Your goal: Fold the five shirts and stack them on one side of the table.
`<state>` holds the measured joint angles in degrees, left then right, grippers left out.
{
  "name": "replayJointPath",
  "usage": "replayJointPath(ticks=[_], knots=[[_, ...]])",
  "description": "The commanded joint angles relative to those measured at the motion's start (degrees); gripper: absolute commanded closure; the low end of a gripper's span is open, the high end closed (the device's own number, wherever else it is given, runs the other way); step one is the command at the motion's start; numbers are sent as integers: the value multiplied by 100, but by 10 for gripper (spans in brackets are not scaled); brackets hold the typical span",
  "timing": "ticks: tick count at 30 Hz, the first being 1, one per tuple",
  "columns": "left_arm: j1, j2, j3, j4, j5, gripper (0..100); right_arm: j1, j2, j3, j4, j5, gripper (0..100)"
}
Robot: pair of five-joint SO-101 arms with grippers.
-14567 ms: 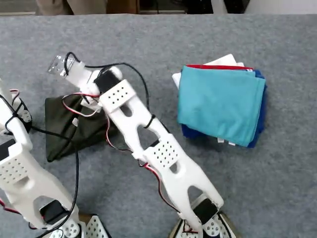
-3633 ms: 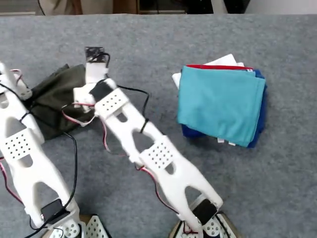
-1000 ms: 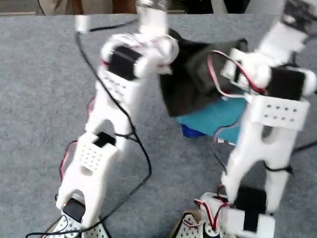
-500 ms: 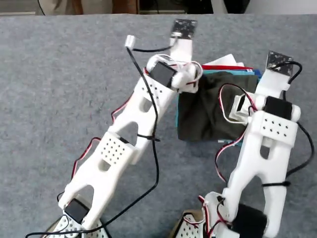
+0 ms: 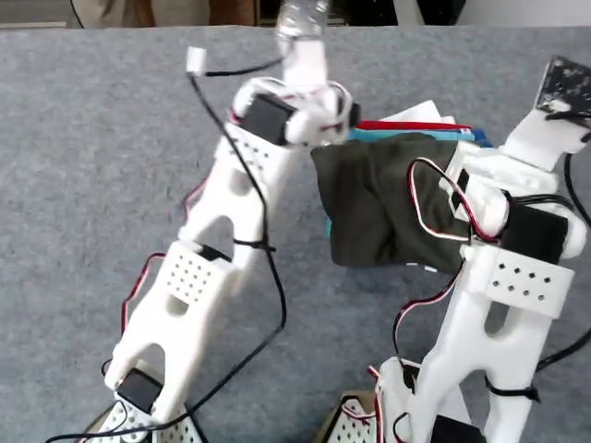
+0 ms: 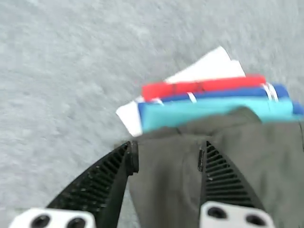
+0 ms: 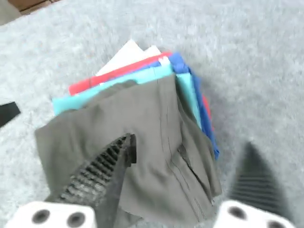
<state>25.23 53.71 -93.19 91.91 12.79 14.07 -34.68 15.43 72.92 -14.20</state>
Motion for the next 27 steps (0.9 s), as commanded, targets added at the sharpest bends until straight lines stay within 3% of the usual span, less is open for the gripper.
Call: replayJointPath(ticks=[1,5,9,16,21,27], knots=[[-308,-435,-237,123,0,875,-426,-48,-356,9,360,985],[-563,-444,-246,264,-396,984,-655,295,-233,-387,290,981],[-756,-444,-255,879,-466,973,-347,1226,127,-1380,246,981],[-1319,-453,-264,897,-466,973,382,3204,163,-2716,308,980],[-1899,-453,-264,897,-466,973,453,4321,119,-3736,316,979],[-2796,-875,-237,897,-765,973,488,4664,-382,-3982,316,979]])
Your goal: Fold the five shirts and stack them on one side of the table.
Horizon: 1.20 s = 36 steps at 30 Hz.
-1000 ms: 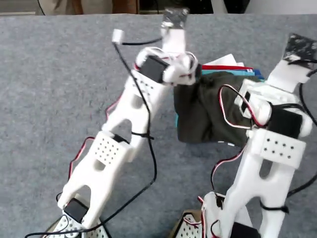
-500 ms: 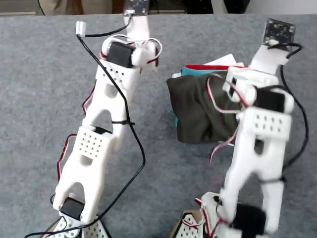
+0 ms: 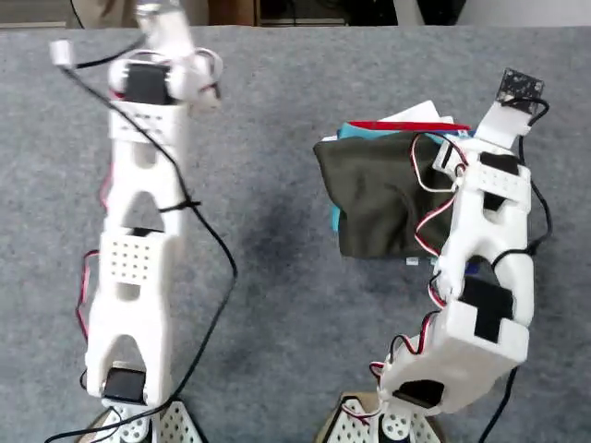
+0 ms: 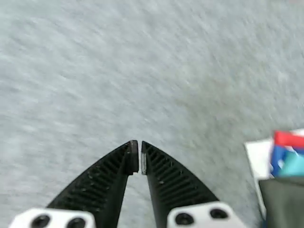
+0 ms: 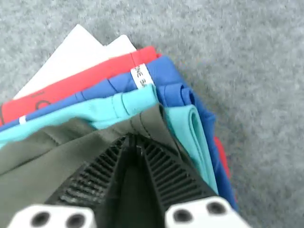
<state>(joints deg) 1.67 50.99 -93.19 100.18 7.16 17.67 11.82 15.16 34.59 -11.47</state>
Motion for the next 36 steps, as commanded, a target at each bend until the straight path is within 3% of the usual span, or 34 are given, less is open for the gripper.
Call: replayJointPath(ticks=[1,4,9,12,17,21,26,31,36], knots=[[-598,-708,-237,70,-290,973,136,4,-391,-149,44,979],[-1081,-989,-237,70,-563,973,127,-303,-497,237,44,979],[-1767,-1411,-237,70,-1037,973,-127,-1771,-1305,2136,35,979],[-2057,-1736,-237,70,-1143,973,-391,-2633,-1736,2725,35,979],[-2497,-2308,-211,88,-1125,973,-1095,-3899,-2185,3068,105,979],[-2813,-3046,475,97,-1116,973,-2026,-4778,-2193,3965,721,979],[-2673,-4673,2980,97,-1116,973,-2527,-5358,-2167,4958,1125,979],[-1468,-6589,6611,-88,-1143,974,-2563,-5789,-1165,5090,1495,979],[-914,-8224,10215,-1785,-1160,981,-2571,-6668,523,5037,1495,979]])
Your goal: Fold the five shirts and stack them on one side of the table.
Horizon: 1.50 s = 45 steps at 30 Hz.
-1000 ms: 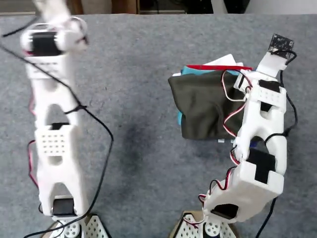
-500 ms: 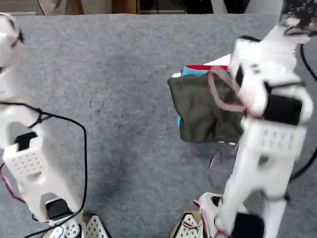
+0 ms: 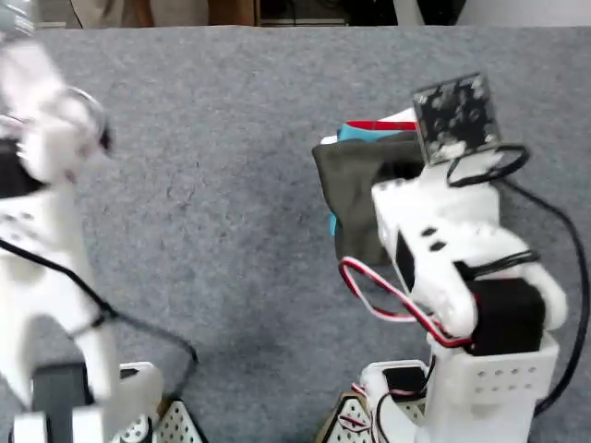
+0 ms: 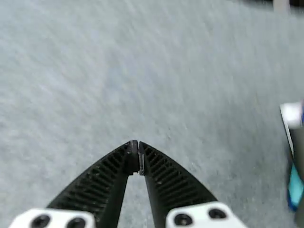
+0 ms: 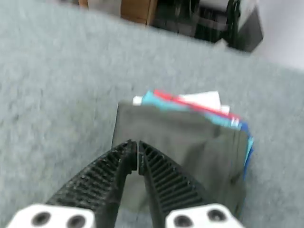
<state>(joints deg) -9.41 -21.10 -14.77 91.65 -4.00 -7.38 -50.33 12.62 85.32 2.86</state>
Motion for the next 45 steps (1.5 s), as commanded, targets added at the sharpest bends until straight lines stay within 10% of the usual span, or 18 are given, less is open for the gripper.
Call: replayJointPath(ticks=[1,16,45], knots=[[193,-1376,2998,-1275,-44,981,-66,-664,1130,-70,62,979],[246,-5780,9521,-4624,-396,978,-66,-4312,6993,-2075,782,982],[220,-8312,11174,-1978,-492,981,-48,-5921,8418,-967,818,982]])
